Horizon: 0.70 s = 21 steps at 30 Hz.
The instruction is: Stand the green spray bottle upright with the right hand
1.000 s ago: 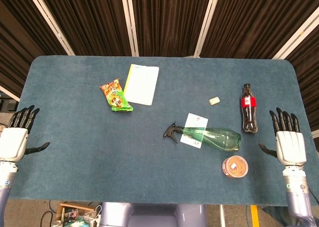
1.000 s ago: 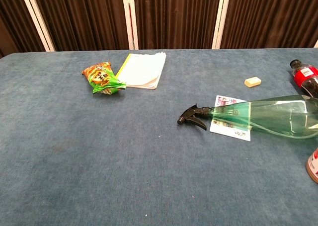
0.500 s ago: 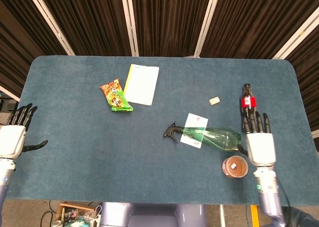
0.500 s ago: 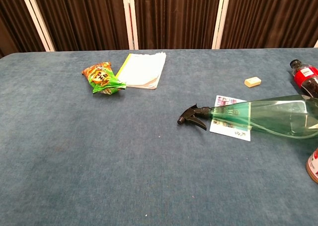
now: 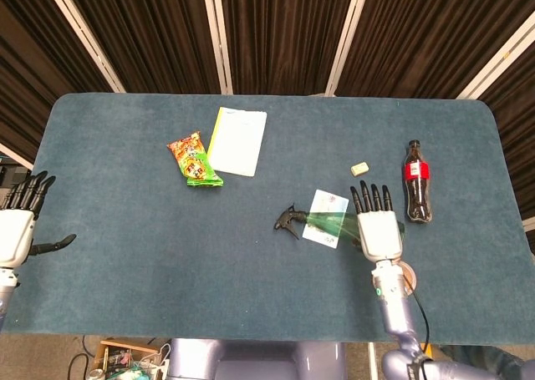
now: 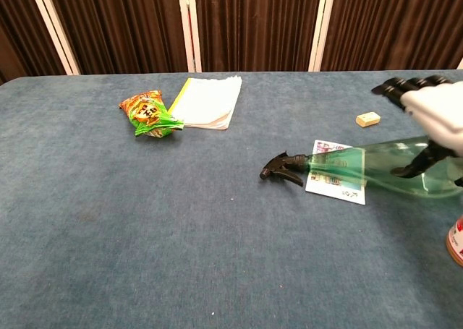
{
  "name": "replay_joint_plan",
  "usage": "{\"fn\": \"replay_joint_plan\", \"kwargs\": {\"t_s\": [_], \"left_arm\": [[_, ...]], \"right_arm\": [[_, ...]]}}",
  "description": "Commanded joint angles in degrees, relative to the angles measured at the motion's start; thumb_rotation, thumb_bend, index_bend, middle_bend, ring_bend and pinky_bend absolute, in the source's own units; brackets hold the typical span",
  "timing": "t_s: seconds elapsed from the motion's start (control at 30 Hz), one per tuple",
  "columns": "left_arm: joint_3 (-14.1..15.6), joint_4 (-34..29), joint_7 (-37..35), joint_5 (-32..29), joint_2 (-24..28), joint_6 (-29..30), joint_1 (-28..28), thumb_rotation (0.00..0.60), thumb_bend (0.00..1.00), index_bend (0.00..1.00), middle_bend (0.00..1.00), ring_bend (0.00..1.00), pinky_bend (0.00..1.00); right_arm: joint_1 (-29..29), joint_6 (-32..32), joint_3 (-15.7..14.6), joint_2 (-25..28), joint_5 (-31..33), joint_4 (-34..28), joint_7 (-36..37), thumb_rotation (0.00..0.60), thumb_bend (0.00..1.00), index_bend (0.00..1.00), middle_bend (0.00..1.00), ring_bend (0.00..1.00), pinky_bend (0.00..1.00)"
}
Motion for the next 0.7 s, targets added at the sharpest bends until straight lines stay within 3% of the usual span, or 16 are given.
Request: {"fn": "replay_joint_plan", "kwargs": {"t_s": [0.03,0.47,0.7], "left_arm": [[-0.17,0.31,-0.63,-0.18,0.2,-0.32,-0.15,0.6,0.07,0.0,0.0,0.0,0.09],[0.28,1.01,-3.05,0.82,0.68,-0.47,-0.35,0.6,0.07,0.0,0.0,0.0,0.09],[0.24,0.99,-2.93,0.46,0.74,-0.62,-0.28,0.6,0.07,0.0,0.0,0.0,0.09]], "right_arm": [[1.68,-0.86,0.65,-2.42,1.61,2.34,-1.68,0.6,0.18,0.01,0.0,0.0,0.0],[2.54,-0.48,-1.74,-6.62,5.17,3.68,-5.37,0.6,0.18,0.0,0.0,0.0,0.0],[4.74,-3.42,-1.49,-8.26,6.35,8.12,-5.1,0.6,0.22,0.06,0.0,0.0,0.0]]}}
